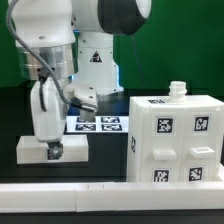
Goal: Assemble cabinet
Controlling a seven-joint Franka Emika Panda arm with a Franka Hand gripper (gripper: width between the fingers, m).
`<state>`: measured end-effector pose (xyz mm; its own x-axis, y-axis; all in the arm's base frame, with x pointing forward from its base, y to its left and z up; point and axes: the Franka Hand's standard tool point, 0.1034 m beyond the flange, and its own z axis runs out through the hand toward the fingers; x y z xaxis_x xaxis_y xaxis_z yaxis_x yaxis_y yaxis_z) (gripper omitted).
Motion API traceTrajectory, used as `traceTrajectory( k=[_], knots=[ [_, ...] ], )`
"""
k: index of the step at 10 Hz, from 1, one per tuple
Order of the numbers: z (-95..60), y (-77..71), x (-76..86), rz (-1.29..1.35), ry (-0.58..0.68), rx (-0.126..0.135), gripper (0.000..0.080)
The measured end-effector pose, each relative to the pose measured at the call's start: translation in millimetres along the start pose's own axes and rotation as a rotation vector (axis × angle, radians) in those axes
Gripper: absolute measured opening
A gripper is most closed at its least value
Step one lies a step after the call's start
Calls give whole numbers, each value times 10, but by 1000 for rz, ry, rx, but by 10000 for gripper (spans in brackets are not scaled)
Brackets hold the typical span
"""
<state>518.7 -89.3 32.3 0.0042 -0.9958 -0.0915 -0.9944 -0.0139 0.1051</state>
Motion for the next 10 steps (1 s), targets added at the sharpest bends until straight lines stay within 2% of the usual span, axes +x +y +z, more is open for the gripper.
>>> traceTrajectory(
  k=[1, 4, 6, 7, 8, 9, 10],
  knots=[
    [1, 64, 12, -48, -25, -33, 795],
    [67, 208, 82, -104, -31, -57, 795],
    [147, 192, 133, -75, 4, -42, 795],
    [196, 168, 133, -30, 34, -26, 795],
    [179, 107, 190, 10, 53, 30, 795],
    [167, 89, 222, 22, 67, 53, 795],
    [133, 40, 206, 27, 72, 63, 795]
  ],
)
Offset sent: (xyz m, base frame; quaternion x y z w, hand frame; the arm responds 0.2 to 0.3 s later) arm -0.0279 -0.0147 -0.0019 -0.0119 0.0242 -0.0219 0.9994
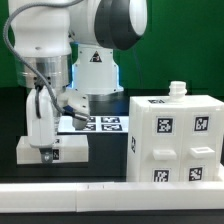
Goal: Assemble cabinet
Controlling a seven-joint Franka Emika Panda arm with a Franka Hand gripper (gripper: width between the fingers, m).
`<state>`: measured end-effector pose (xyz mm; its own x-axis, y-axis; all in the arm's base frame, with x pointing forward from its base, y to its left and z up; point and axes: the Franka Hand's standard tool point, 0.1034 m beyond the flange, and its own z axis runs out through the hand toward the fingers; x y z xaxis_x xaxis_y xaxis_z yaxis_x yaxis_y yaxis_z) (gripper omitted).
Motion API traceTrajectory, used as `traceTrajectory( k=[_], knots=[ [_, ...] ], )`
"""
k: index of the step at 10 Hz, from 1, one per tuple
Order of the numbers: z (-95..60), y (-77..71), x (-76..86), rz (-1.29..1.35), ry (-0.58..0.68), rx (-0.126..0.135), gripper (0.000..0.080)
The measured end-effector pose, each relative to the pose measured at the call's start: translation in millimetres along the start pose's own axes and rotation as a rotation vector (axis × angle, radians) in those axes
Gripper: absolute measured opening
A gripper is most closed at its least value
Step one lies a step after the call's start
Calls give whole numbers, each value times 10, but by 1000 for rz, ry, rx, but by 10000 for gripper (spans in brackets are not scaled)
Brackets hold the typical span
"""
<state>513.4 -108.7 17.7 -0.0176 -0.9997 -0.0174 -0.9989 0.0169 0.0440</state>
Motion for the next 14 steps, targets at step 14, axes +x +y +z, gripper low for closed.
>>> traceTrajectory(
  k=[14],
  knots=[
    [-107, -128, -149, -18, 80, 51, 557]
  ],
)
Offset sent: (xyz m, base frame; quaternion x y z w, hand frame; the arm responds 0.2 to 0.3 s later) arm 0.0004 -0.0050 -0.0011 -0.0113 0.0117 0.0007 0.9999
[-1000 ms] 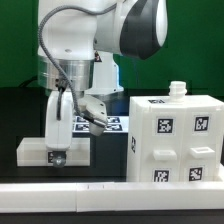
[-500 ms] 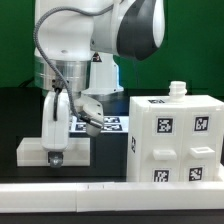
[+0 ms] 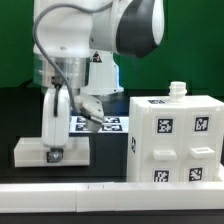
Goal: Assemble cabinet
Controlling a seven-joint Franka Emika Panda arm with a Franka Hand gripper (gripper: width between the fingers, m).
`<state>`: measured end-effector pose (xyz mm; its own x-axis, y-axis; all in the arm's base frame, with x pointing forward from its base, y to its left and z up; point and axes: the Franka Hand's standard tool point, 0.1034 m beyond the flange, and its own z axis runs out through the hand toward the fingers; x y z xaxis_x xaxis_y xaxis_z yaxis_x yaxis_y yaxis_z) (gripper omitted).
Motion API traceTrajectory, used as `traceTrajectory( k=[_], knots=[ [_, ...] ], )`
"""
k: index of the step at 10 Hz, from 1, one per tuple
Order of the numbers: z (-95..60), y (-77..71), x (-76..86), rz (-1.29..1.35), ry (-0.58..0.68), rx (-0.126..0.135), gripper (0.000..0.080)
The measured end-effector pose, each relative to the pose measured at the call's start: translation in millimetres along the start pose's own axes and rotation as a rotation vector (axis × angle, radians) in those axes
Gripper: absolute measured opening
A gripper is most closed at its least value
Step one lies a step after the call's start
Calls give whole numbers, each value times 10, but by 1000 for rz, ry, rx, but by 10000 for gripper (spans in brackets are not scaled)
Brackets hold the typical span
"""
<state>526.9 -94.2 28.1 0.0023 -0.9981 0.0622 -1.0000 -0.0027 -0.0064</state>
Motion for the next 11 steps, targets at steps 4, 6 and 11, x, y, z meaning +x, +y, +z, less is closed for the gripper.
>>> traceTrajectory(
  k=[4, 6, 11],
  knots=[
    [-899, -173, -271, -31, -108, 63, 557],
    [-1030, -291, -439, -70, -129, 37, 557],
    [-1410, -426, -469, -136, -176, -61, 557]
  ],
)
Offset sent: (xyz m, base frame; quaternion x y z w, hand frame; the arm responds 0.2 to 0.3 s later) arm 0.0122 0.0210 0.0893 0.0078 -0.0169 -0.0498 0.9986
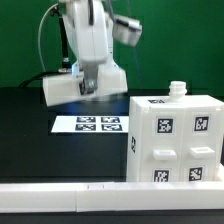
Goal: Assemble cabinet
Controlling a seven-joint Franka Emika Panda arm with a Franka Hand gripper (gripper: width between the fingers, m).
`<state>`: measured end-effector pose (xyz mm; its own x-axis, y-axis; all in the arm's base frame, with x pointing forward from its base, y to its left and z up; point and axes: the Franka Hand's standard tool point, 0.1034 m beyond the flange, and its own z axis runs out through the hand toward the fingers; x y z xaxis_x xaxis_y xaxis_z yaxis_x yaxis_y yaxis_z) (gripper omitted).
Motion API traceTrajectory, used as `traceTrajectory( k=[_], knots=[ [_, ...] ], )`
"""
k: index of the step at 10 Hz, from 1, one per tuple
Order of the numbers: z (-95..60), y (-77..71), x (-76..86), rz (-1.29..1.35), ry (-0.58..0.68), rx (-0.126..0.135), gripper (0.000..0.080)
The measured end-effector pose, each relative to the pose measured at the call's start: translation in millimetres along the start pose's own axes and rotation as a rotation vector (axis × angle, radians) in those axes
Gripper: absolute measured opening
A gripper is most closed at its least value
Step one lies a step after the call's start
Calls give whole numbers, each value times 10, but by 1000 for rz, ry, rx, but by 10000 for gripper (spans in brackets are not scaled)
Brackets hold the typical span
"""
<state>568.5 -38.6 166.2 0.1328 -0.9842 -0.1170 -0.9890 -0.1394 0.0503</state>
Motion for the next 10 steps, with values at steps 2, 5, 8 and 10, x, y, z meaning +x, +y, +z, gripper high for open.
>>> traceTrajectory(
  k=[2, 5, 8, 10],
  knots=[
    [-210, -130, -186, -39, -30, -37, 557],
    [-181, -123, -193, -23, -27, -35, 557],
    [-210, -317, -421, -83, -26, -112, 557],
    [-149, -395, -557, -82, -17, -125, 557]
  ],
)
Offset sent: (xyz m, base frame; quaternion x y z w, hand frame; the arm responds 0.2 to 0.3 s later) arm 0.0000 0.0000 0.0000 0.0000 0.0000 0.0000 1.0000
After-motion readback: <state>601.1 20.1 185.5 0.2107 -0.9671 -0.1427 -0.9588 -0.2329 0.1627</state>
